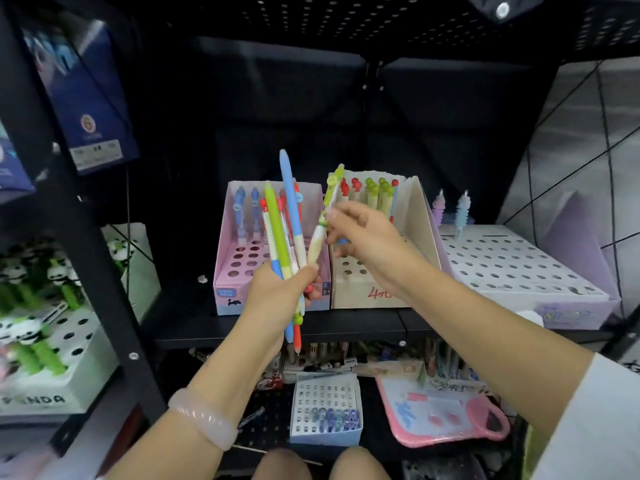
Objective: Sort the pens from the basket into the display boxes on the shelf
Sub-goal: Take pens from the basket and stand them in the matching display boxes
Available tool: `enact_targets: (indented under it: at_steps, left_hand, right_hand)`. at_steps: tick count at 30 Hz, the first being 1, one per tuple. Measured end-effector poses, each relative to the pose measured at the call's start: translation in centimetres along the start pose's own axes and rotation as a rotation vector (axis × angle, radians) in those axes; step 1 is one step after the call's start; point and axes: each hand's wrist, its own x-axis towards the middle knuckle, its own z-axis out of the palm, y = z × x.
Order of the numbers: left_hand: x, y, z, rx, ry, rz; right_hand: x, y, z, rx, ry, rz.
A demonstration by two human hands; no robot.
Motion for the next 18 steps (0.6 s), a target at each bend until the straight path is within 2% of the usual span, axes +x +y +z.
enact_targets:
  at_steps: [5, 12, 15, 18]
  left_hand:
    - [0.2, 0.3, -0.9, 0.091, 0.019, 0.023]
    - [0.7, 1.3, -3.4, 0.052, 0.047, -0.014]
    - [0.8, 1.8, -5.2, 0.033, 0.055, -0.028]
    - [1.1, 2.2, -6.4, 0.020, 0.084, -0.058]
  right_hand:
    - [2.5, -2.1, 0.6, -0.028, 0.193, -0.054]
    - [5.1, -3.1, 0.2, -0.128, 0.258, -0.134]
    - [6.7, -3.3, -0.1, -0.355, 0.305, -0.197]
    - [8.4, -3.1, 0.7, -0.579, 0.259, -0.182]
